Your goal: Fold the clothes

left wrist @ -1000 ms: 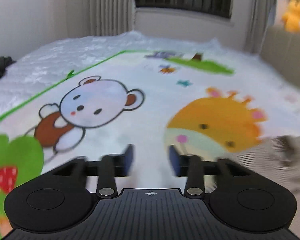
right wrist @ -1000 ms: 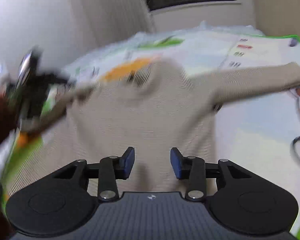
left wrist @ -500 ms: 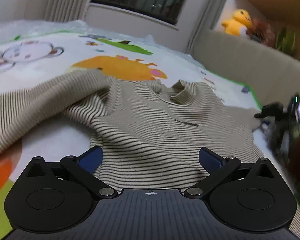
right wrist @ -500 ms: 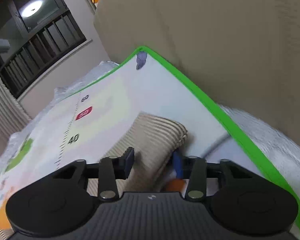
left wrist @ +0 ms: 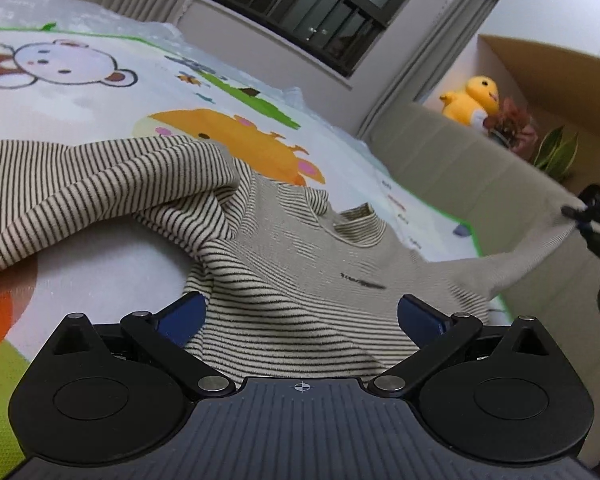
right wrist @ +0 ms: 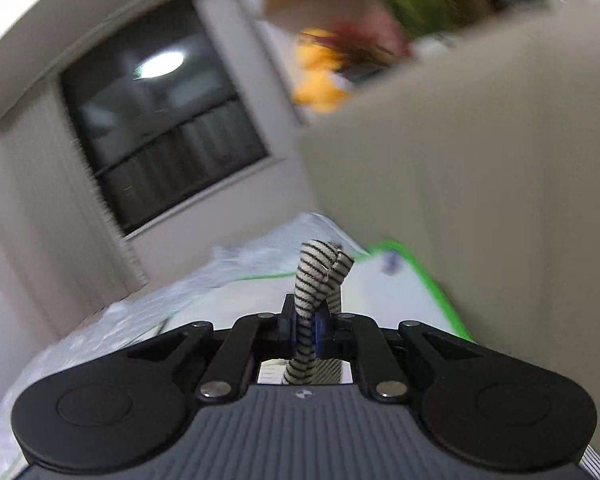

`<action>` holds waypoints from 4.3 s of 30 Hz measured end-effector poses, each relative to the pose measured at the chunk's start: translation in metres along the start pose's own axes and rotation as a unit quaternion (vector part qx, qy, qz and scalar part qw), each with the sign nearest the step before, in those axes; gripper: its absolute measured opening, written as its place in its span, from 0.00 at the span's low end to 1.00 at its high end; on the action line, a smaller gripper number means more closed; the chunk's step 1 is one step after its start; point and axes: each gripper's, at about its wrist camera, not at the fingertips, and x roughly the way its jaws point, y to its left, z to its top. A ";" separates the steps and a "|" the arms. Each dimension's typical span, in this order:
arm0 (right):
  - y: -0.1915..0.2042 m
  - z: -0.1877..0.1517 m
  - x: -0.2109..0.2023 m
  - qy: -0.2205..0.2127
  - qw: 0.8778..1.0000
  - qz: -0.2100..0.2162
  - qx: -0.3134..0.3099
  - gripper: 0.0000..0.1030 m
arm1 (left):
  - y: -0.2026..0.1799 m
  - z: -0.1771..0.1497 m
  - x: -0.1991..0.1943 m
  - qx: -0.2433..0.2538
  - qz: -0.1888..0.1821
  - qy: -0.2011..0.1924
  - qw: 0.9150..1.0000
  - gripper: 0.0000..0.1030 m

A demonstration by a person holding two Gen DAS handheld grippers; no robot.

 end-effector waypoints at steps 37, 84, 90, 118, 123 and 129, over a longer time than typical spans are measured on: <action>0.079 -0.156 -0.044 0.103 0.969 0.165 -0.150 0.56 | 0.080 0.056 -0.155 -0.074 0.260 -0.122 0.955 1.00; -0.067 -0.187 -0.023 0.131 0.976 0.114 0.129 0.68 | 0.139 0.108 -0.090 -0.181 0.327 -0.066 0.925 0.72; -0.073 -0.189 -0.024 0.124 0.973 0.128 0.149 0.68 | 0.109 0.108 -0.069 -0.111 0.371 -0.066 0.920 0.05; -0.089 -0.189 -0.025 0.112 0.958 0.173 0.199 0.72 | -0.175 0.105 0.017 0.131 0.084 -0.033 0.987 0.53; -0.077 -0.185 -0.019 0.135 0.964 0.152 0.170 0.74 | -0.159 0.066 0.035 0.130 0.094 0.013 0.987 0.83; -0.010 -0.158 -0.008 0.149 0.979 0.135 -0.023 0.61 | -0.074 -0.023 0.039 0.083 0.173 0.078 0.978 0.93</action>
